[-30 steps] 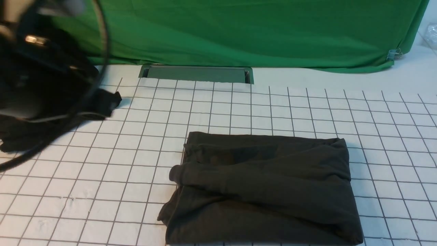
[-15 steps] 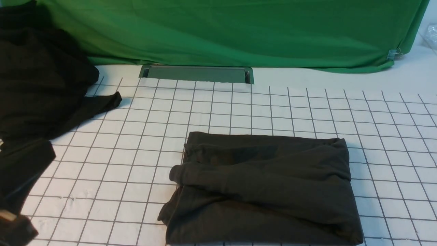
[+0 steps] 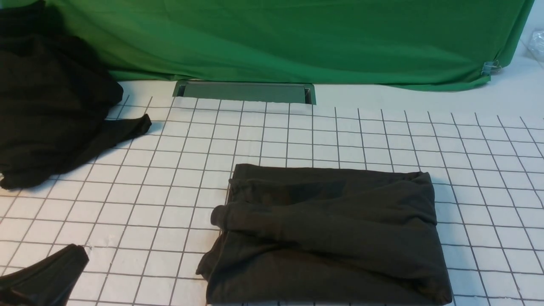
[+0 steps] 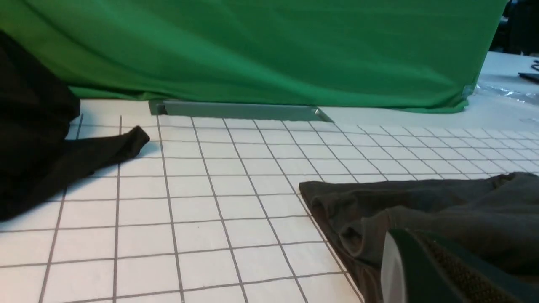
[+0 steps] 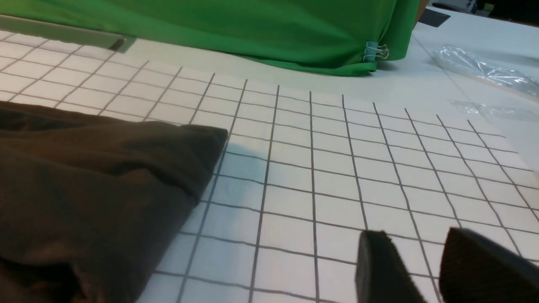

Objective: Fold a long-sleeved shirt over a white checkered tablecloth.

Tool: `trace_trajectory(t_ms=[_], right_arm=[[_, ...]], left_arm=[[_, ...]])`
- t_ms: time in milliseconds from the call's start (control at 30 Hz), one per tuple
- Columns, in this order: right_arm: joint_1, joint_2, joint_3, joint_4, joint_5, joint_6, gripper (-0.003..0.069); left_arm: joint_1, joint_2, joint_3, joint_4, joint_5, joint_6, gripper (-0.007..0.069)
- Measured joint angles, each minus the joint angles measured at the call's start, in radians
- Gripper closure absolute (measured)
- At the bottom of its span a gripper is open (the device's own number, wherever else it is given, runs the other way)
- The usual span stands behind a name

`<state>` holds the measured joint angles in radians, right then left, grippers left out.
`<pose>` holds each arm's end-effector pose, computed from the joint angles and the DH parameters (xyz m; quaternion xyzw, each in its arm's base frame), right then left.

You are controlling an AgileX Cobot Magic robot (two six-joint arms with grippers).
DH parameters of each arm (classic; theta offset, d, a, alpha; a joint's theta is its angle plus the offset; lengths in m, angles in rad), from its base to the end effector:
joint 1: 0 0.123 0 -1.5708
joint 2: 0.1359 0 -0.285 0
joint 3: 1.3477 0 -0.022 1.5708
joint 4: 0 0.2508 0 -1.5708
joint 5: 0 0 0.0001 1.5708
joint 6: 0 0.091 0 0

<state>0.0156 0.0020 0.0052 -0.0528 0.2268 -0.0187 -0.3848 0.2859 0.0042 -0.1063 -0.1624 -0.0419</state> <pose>0.0560 -0.0002 0.1908 -0.0286 0.7564 -0.0223 0.6531 0.0756 -0.0290 0.2068 0.0798 0.7172 -0.1759 0.6696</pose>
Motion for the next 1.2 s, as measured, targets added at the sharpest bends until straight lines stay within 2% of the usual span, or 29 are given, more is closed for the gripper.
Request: trace_trajectory(t_ms=[200, 433, 500, 633, 933, 1200], right_arm=[[0.000, 0.000, 0.000, 0.000, 0.000, 0.000, 0.0428], [0.000, 0.000, 0.000, 0.000, 0.001, 0.000, 0.0421], [0.000, 0.000, 0.000, 0.000, 0.001, -0.001, 0.0419], [-0.001, 0.000, 0.000, 0.000, 0.001, -0.001, 0.0419], [-0.001, 0.000, 0.000, 0.000, 0.001, -0.002, 0.0419], [-0.001, 0.000, 0.000, 0.000, 0.001, -0.002, 0.0419]], left_arm=[[0.022, -0.044, 0.002, -0.011, 0.016, 0.042, 0.0621], [0.177, -0.218, 0.002, 0.010, 0.111, 0.028, 0.0621], [0.242, -0.275, 0.002, 0.049, 0.200, 0.023, 0.0621], [0.302, -0.284, 0.002, 0.062, 0.263, 0.023, 0.0621], [0.318, -0.285, 0.002, 0.068, 0.379, 0.023, 0.0621], [0.332, -0.285, 0.002, 0.069, 0.388, 0.023, 0.0621]])
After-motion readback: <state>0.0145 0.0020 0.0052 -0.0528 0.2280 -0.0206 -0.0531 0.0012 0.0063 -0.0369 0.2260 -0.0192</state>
